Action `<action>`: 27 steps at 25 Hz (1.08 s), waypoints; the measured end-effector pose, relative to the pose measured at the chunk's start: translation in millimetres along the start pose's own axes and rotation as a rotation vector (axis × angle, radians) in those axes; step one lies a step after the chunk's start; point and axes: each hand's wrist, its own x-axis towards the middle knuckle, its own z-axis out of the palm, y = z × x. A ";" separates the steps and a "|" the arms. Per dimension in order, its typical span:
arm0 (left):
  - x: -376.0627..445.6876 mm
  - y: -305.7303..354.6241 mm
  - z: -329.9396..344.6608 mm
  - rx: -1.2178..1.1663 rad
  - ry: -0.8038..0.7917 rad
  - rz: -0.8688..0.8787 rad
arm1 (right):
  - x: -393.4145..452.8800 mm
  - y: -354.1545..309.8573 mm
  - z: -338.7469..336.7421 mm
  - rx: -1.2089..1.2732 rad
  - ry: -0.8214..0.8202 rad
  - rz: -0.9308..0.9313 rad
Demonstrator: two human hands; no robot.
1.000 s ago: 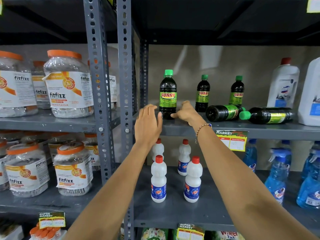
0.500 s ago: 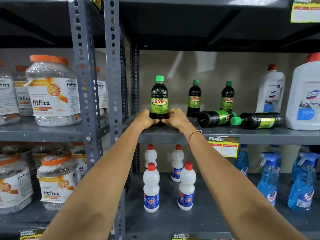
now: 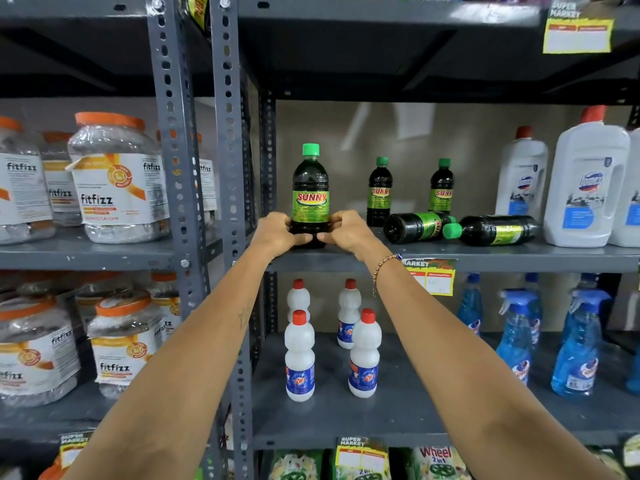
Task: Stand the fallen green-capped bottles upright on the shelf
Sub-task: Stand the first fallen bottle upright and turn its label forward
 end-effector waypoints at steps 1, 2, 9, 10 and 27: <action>-3.9 0.6 -1.3 -0.005 0.006 0.000 | -3.9 -1.1 -1.4 -0.002 -0.003 -0.006; -7.6 0.8 -2.1 -0.006 0.017 0.002 | -8.0 -2.0 -2.7 0.001 -0.006 -0.012; -27.4 8.4 -3.7 -0.007 0.055 0.013 | -24.9 -7.2 -8.1 0.017 -0.030 -0.040; -29.0 8.9 -4.0 -0.003 0.053 0.019 | -26.0 -7.0 -9.0 0.013 -0.037 -0.044; -75.9 34.9 81.6 0.160 0.574 0.577 | -0.5 20.7 -91.2 -0.428 0.473 0.161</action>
